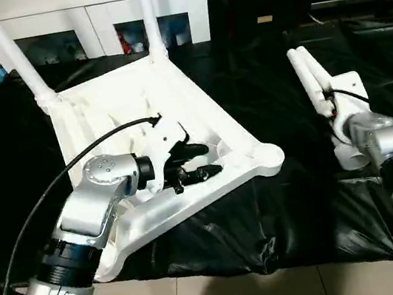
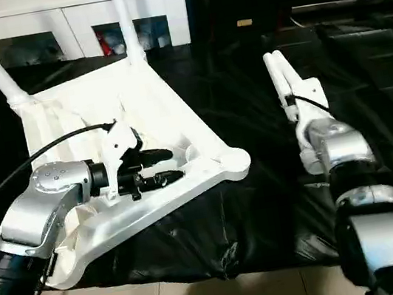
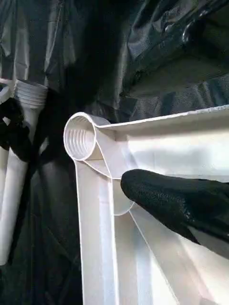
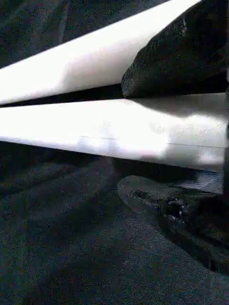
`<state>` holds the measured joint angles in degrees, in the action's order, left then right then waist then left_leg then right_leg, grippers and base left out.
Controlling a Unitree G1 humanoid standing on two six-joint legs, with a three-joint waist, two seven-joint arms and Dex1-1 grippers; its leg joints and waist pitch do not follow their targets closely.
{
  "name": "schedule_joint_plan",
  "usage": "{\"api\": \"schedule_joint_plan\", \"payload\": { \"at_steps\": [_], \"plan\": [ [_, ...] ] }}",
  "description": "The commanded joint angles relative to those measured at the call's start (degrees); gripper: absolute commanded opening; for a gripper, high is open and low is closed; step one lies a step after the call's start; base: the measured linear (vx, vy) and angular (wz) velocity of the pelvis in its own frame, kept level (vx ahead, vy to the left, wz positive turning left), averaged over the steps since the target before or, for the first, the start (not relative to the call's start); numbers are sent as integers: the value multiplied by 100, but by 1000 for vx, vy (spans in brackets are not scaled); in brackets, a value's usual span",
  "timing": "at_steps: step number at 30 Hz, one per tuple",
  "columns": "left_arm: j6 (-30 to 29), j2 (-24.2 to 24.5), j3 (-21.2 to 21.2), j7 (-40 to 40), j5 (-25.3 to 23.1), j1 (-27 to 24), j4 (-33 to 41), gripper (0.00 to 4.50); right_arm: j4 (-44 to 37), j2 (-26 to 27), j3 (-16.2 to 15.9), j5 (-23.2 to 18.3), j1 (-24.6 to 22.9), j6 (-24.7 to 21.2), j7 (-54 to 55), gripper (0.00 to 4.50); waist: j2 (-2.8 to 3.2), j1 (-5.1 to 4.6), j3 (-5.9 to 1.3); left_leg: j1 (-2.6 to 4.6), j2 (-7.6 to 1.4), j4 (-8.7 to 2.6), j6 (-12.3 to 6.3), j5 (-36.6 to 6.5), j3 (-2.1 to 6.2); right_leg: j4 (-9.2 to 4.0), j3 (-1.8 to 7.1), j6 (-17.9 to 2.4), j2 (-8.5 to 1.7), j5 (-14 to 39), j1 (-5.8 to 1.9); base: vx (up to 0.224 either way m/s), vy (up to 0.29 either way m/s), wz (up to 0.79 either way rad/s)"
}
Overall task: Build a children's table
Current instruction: Pick table leg
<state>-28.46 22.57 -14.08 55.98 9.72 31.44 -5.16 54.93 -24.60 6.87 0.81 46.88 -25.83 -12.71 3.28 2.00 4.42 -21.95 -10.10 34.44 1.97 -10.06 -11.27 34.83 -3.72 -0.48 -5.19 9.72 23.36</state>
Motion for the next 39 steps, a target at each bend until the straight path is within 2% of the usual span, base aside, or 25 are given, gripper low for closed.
{"api": "schedule_joint_plan", "payload": {
  "at_steps": [1,6,8,10,11,14,15,17,18,20,21,26,28,32,35,36,37,39],
  "plan": [
    [-54,113,-41,17,-85,-10,116,272,318,-55,8,-12,106,-208,-93,296,-54,17,-438,105,-217,-345,-140,-1262,98,-392,204,-1566,-262,1285,-302,0,0,0],
    [-61,179,-90,75,-68,-33,167,272,612,-172,-26,-56,303,-661,-469,296,-51,24,-434,88,-219,-342,-137,-1278,99,-377,196,-1575,-250,1252,-306,0,0,0],
    [-105,192,-109,104,-37,-21,194,272,754,-246,-23,-126,415,-950,-775,296,-74,27,-441,86,-219,-335,-166,-1240,93,-377,198,-1588,-256,1241,-307,0,0,0],
    [-132,205,-121,129,-19,-14,212,275,849,-296,-30,-157,484,-1114,-954,278,-66,31,-449,89,-220,-331,-188,-1222,98,-363,191,-1631,-251,1203,-312,0,0,0],
    [-170,227,-135,188,13,0,227,276,1012,-385,-130,-109,564,-1315,-1257,268,-93,38,-455,85,-225,-324,-211,-1182,92,-364,193,-1639,-251,1177,-312,0,0,0],
    [-192,239,-148,227,28,18,226,276,1120,-434,-231,-33,600,-1349,-1447,243,-87,46,-442,83,-232,-321,-206,-1220,92,-375,193,-1647,-268,1293,-299,0,0,0],
    [-198,249,-164,238,39,32,220,276,1199,-454,-261,-5,630,-1348,-1524,237,-114,41,-450,83,-232,-318,-206,-1214,89,-374,194,-1646,-266,1300,-304,0,0,0],
    [-204,257,-179,247,48,47,212,276,1270,-470,-285,12,655,-1355,-1622,228,-99,46,-443,86,-235,-319,-187,-1238,93,-375,194,-1639,-270,1368,-291,0,0,0],
    [-214,258,-193,263,57,57,209,276,1320,-486,-325,48,661,-1358,-1691,206,-101,45,-438,84,-236,-324,-172,-1284,96,-380,194,-1610,-271,1436,-293,0,0,0],
    [-245,252,-203,278,68,57,226,276,1348,-493,-347,65,659,-1360,-1727,193,-120,51,-449,90,-239,-320,-166,-1240,94,-377,198,-1590,-275,1447,-289,0,0,0],
    [-278,245,-212,290,81,54,247,276,1373,-498,-356,73,654,-1354,-1734,187,-140,45,-448,82,-238,-321,-171,-1226,91,-380,199,-1590,-273,1437,-291,0,0,0],
    [-272,251,-250,292,36,36,275,276,1436,-477,-245,-62,676,-1264,-1772,182,-145,48,-449,84,-243,-321,-163,-1241,95,-378,199,-1575,-275,1470,-285,0,0,0],
    [-246,208,-208,189,4,30,239,292,1426,-437,-117,-172,671,-1101,-1715,181,-147,47,-448,83,-243,-322,-164,-1254,94,-380,199,-1578,-277,1467,-285,0,0,0],
    [-287,118,-128,-14,-16,61,164,312,1382,-380,84,-362,651,-1078,-1737,181,-163,46,-454,80,-240,-321,-156,-1274,97,-384,195,-1547,-277,1515,-292,0,0,0],
    [-324,-88,37,-430,-40,173,-49,350,1264,-299,548,-818,678,-1094,-1777,181,-161,37,-463,82,-237,-316,-190,-1269,88,-387,193,-1560,-268,1436,-295,0,0,0],
    [-329,-202,142,-599,-10,226,-133,349,1170,-268,699,-987,688,-1135,-1856,181,-153,44,-471,83,-235,-306,-195,-1255,89,-378,193,-1571,-270,1399,-295,0,0,0],
    [-331,-282,217,-713,13,265,-195,349,1110,-245,808,-1105,699,-1153,-1910,181,-150,48,-482,71,-237,-305,-224,-1196,94,-369,189,-1591,-275,1308,-315,0,0,0],
    [-348,-552,428,-1080,76,407,-331,379,761,-157,1212,-1557,685,-1346,-2037,181,-158,80,-504,77,-238,-288,-324,-1046,85,-358,187,-1639,-269,1061,-326,0,0,0]
  ]
}}
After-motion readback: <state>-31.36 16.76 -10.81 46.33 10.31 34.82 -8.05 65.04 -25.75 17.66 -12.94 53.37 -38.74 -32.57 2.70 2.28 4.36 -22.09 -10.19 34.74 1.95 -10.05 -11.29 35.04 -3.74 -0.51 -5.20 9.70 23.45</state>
